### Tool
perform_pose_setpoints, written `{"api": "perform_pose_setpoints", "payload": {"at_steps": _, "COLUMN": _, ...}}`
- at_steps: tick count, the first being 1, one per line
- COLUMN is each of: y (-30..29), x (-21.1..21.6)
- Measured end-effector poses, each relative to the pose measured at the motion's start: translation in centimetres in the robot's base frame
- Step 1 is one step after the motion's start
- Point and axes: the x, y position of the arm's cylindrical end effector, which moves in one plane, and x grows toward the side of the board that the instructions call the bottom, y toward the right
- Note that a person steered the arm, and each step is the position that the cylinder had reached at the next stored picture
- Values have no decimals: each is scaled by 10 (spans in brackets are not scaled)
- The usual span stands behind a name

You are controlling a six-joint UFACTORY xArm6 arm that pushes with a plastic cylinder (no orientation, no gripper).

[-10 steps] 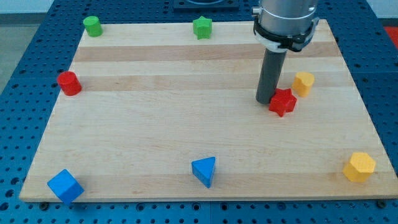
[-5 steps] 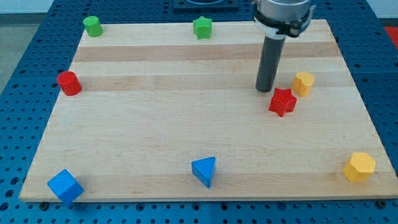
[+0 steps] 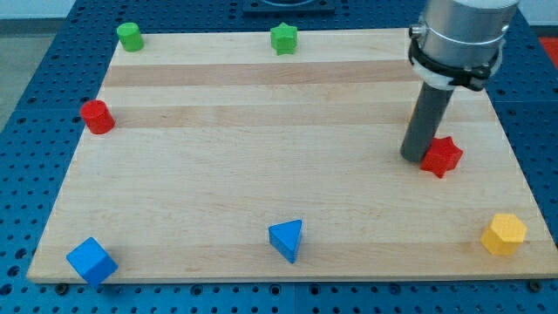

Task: Place the red star and the yellow heart in a vertical line

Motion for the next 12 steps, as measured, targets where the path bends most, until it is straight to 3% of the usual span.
{"api": "perform_pose_setpoints", "payload": {"at_steps": 3, "y": 4, "x": 1}}
{"api": "perform_pose_setpoints", "payload": {"at_steps": 6, "y": 3, "x": -82}}
{"api": "perform_pose_setpoints", "payload": {"at_steps": 9, "y": 52, "x": -87}}
{"api": "perform_pose_setpoints", "payload": {"at_steps": 12, "y": 55, "x": -99}}
